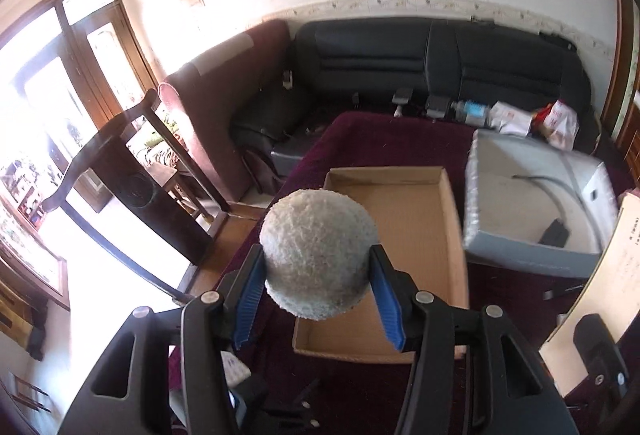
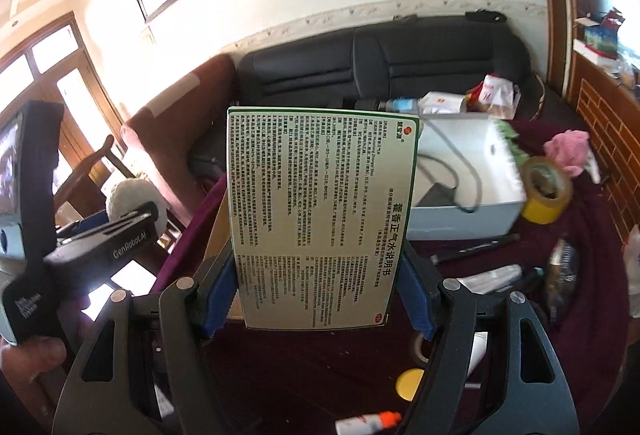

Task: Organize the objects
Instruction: 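Lower the ball and leaflet into the cardboard tray and open both tools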

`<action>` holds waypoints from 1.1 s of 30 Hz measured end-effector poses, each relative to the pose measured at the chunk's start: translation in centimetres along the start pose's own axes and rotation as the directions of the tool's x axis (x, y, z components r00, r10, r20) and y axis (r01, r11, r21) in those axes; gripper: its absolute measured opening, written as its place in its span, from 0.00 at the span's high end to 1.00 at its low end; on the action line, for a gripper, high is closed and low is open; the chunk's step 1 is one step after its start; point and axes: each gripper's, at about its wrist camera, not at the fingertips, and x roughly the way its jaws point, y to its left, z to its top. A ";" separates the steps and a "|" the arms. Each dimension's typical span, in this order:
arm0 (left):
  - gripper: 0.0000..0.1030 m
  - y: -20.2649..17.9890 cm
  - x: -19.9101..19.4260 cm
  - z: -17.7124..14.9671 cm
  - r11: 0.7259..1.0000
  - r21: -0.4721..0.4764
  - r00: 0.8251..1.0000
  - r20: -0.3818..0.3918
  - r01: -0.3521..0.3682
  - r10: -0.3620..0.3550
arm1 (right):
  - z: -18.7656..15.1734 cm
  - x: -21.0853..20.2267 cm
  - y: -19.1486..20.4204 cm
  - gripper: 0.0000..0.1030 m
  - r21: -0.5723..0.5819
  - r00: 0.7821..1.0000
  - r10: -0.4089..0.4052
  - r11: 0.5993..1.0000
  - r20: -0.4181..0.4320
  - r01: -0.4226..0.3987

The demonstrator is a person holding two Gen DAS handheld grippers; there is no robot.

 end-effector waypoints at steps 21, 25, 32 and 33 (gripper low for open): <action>0.20 0.7 15.6 -1.1 0.998 -0.015 0.919 -0.391 0.056 -0.057 | -3.3 17.8 2.7 0.30 0.026 0.932 0.058 0.998 -0.358 -0.052; 0.00 1.5 16.4 -1.3 0.995 -0.059 0.917 -0.387 0.080 -0.096 | -3.5 18.7 3.0 0.24 0.021 0.935 0.048 0.999 -0.350 -0.044; 0.00 3.0 15.1 -0.6 0.994 -0.105 0.957 -0.287 0.019 -0.049 | -3.5 18.3 3.5 0.03 -0.035 0.954 0.026 0.999 -0.300 -0.038; 0.00 3.1 14.9 -0.4 0.994 -0.109 0.958 -0.281 0.022 -0.052 | -3.5 18.1 3.6 0.00 -0.034 0.957 0.026 0.999 -0.289 -0.038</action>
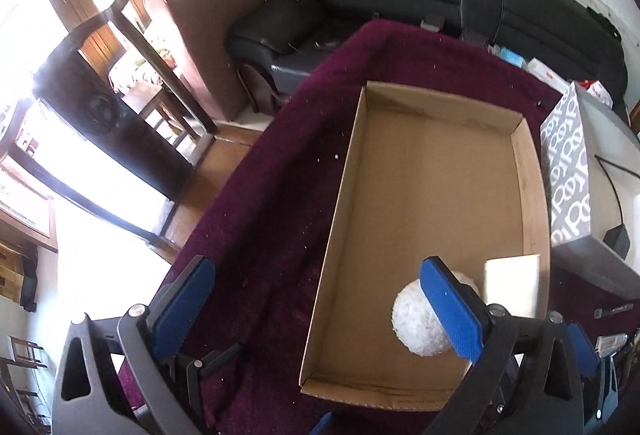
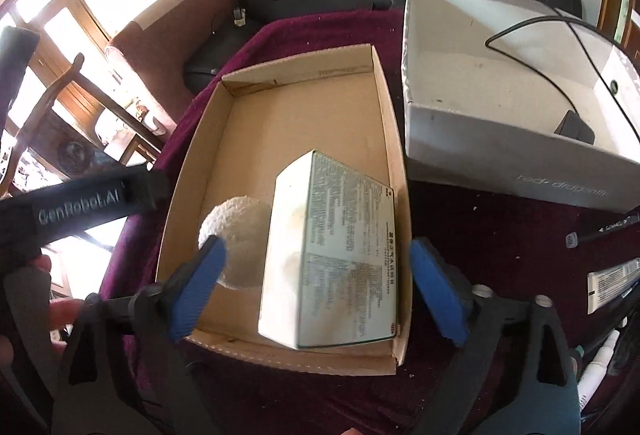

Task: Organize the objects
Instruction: 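Lower the ball and leaflet into the cardboard tray and open both tools, then withdraw both tools from the tray back over the table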

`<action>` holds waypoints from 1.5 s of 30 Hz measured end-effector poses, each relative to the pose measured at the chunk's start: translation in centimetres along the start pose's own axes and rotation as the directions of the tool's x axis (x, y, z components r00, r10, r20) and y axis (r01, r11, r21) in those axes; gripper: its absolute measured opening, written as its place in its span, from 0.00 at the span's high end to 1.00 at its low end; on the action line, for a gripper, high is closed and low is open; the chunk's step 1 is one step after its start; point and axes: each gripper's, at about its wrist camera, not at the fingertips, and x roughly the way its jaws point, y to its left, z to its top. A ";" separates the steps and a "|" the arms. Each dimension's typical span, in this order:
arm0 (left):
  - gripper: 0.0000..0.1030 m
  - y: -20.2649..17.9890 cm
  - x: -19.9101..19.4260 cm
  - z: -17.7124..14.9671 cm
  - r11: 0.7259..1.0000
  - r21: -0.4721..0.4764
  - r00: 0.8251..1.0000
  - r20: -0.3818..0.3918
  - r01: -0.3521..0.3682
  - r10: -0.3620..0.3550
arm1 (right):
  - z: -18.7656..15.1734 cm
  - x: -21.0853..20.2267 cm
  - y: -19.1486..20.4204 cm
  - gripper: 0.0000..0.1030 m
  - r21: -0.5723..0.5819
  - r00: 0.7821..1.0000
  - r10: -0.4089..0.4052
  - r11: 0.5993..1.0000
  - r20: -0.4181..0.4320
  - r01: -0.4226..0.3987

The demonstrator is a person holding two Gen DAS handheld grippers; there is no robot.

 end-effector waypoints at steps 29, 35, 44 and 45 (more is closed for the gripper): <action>0.00 -10.9 -23.7 -12.2 0.928 0.125 0.858 0.355 0.351 -0.373 | -9.5 -21.7 -12.1 0.00 0.226 0.929 -0.137 0.972 0.343 0.060; 0.00 -16.4 -24.0 -18.4 0.881 0.279 0.844 0.282 0.382 -0.456 | -16.9 -28.3 -19.7 0.00 0.424 0.907 -0.254 0.901 0.336 0.095; 0.00 -21.5 -25.3 -21.8 0.856 0.370 0.834 0.284 0.360 -0.473 | -21.5 -33.2 -25.3 0.00 0.518 0.877 -0.361 0.841 0.318 0.159; 0.00 -21.6 -25.3 -21.9 0.855 0.378 0.832 0.288 0.356 -0.474 | -21.8 -33.7 -25.5 0.00 0.521 0.874 -0.364 0.839 0.323 0.157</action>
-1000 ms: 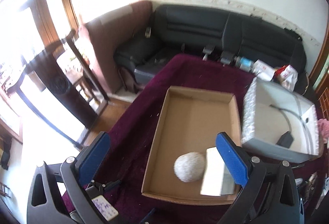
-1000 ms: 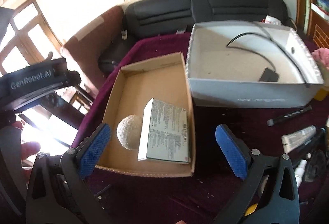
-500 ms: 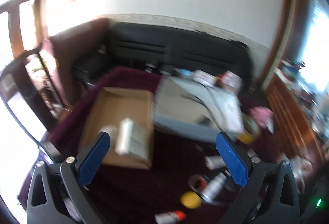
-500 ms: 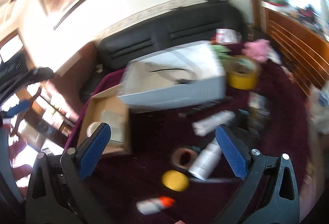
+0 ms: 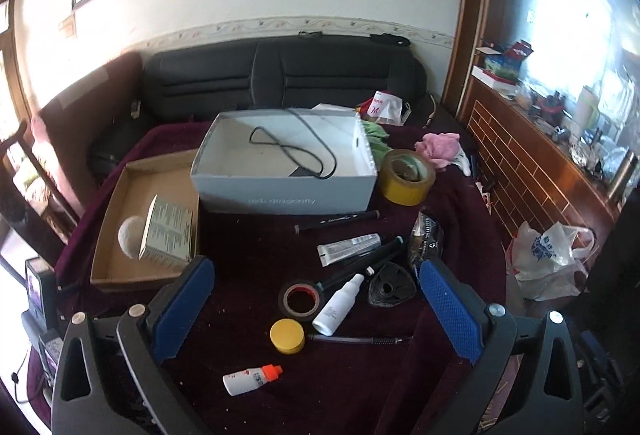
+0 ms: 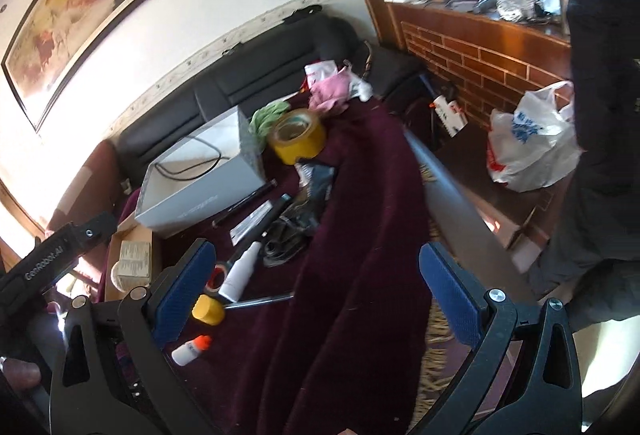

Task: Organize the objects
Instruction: 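Withdraw both tools from the tray back over the table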

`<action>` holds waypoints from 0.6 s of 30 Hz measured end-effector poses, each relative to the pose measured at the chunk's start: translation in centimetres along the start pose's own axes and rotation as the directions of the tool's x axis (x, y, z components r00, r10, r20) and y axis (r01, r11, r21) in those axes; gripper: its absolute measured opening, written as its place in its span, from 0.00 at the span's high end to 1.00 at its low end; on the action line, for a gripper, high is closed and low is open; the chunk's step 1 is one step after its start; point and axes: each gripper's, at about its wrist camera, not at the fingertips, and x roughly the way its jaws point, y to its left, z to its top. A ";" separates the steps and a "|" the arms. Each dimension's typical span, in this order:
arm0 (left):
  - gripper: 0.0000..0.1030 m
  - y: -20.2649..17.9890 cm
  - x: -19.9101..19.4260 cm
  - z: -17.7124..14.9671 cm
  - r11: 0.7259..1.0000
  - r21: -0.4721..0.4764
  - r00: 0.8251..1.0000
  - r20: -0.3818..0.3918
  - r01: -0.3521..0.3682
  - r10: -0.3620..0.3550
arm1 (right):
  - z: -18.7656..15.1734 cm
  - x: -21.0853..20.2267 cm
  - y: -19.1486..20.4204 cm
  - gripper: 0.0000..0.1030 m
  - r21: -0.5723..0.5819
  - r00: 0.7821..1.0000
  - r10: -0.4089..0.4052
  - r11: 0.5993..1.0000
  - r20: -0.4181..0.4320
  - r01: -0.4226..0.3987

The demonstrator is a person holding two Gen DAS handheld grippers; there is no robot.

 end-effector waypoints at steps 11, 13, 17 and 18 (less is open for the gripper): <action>0.00 6.6 1.3 0.0 0.999 -0.031 0.998 -0.051 -0.022 0.021 | -0.8 -0.5 -2.2 0.00 -0.009 1.000 -0.020 1.000 -0.010 0.020; 0.00 7.4 1.6 -0.6 1.000 -0.022 0.998 -0.069 -0.013 0.011 | -1.2 0.4 -2.4 0.00 -0.015 0.999 -0.015 1.000 -0.032 0.015; 0.00 8.3 2.4 -1.9 1.000 -0.003 0.994 -0.107 -0.004 0.004 | -1.9 1.8 -1.7 0.00 -0.038 0.998 -0.012 0.999 -0.062 0.009; 0.00 8.4 2.6 -2.2 1.000 -0.003 0.993 -0.115 -0.003 0.003 | -1.8 2.0 -1.6 0.00 -0.040 0.998 -0.008 0.999 -0.065 0.005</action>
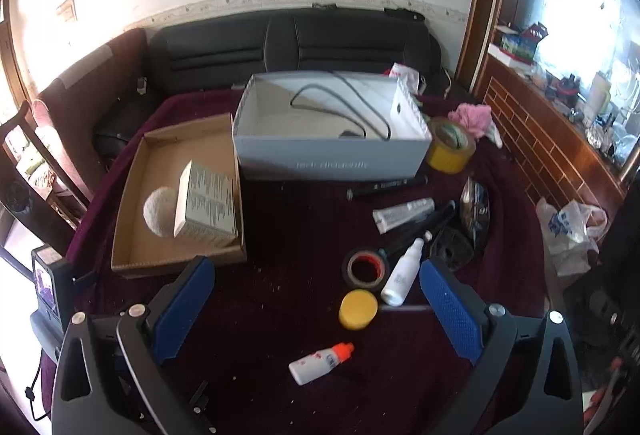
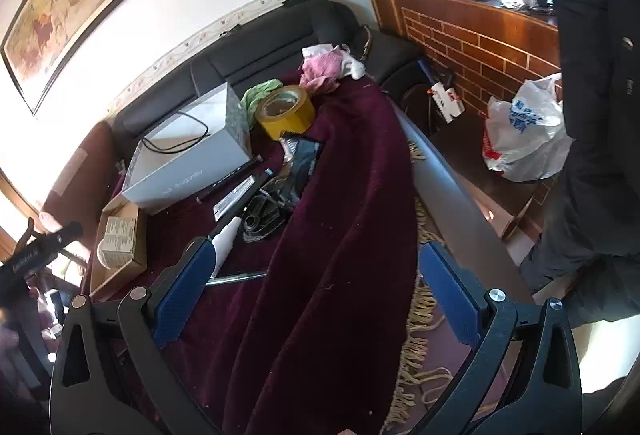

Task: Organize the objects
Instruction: 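Withdraw both tools from the tray back over the table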

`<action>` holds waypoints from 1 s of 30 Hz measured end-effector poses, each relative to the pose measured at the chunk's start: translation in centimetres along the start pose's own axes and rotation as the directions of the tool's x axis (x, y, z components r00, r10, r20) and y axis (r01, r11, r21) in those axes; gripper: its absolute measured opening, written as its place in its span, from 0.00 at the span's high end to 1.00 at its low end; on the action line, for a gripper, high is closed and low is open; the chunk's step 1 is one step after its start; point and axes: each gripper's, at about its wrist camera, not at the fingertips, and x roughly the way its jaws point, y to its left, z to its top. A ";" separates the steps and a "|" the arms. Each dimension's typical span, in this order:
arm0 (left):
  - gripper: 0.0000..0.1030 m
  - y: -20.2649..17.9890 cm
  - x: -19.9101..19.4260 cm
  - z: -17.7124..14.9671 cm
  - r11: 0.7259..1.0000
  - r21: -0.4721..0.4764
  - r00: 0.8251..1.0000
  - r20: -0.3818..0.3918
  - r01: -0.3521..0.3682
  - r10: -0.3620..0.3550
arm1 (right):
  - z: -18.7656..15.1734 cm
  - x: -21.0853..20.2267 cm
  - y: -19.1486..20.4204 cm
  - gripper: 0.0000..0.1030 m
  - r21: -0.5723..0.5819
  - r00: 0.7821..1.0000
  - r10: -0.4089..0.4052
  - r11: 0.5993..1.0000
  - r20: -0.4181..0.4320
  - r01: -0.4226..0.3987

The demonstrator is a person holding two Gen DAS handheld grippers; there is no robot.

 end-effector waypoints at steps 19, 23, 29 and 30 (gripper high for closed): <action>0.00 -4.3 1.4 0.1 0.979 0.127 0.987 0.024 -0.158 0.156 | 1.7 -0.1 3.6 0.00 -0.101 1.000 0.017 0.995 0.012 -0.016; 0.00 -2.8 2.1 -0.2 0.996 0.091 0.999 -0.047 -0.002 0.006 | 1.5 0.3 2.0 0.00 -0.055 1.000 0.004 0.998 -0.004 -0.004; 0.00 -0.7 3.2 -1.6 0.995 0.037 0.992 -0.097 0.088 -0.084 | 1.3 1.2 1.6 0.00 -0.073 0.997 0.070 0.995 -0.025 -0.071; 0.00 -0.9 3.3 -1.9 0.997 0.053 0.994 -0.097 0.063 -0.058 | 1.3 1.4 1.7 0.00 -0.078 0.996 0.080 0.994 -0.027 -0.081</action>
